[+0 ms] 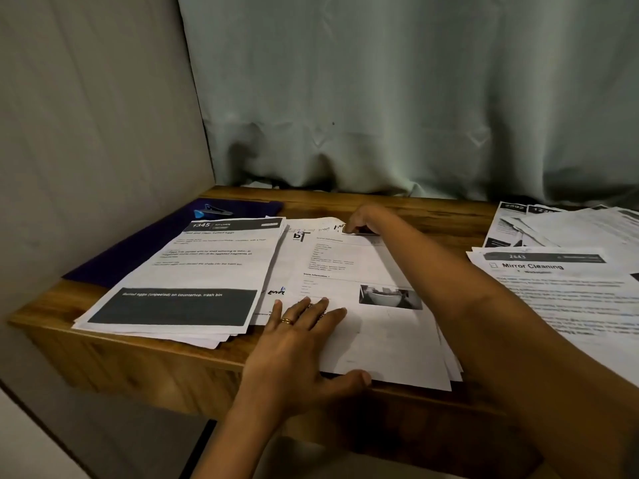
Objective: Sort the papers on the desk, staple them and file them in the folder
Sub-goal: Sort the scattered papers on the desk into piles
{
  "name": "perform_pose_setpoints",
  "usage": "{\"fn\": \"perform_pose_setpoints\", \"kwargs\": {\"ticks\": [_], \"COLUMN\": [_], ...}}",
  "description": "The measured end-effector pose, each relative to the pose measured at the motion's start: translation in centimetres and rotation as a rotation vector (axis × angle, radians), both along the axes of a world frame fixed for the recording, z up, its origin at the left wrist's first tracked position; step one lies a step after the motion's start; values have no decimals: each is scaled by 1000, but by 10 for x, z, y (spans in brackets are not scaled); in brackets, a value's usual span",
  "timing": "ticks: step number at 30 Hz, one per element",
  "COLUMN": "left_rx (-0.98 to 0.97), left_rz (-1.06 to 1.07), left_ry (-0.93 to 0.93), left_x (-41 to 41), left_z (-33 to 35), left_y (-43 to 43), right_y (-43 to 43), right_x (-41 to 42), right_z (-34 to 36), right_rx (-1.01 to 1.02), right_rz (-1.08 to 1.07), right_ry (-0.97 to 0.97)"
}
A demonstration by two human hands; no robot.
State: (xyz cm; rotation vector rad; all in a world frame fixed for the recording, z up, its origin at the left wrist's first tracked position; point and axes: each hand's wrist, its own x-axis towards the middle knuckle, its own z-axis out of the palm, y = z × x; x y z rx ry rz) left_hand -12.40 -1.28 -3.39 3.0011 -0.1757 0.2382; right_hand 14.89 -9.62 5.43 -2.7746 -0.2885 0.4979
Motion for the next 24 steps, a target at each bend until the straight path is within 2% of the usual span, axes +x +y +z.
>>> {"fn": "perform_pose_setpoints", "kwargs": {"ticks": [9,15,20,24], "left_rx": [12,-7,4,11], "left_rz": [-3,-8,2,8], "left_ry": [-20,-50,-46,-31], "left_x": [-1,0,0,1], "left_z": [-3,-6,-5,-5], "left_y": [0,1,0,1], "right_y": [5,8,1,2], "right_x": [-6,2,6,20], "right_z": [7,3,-4,-13], "right_rx": [-193,-232,-4,360], "right_rz": [78,96,41,-3], "right_ry": [62,-5,54,-42]}}
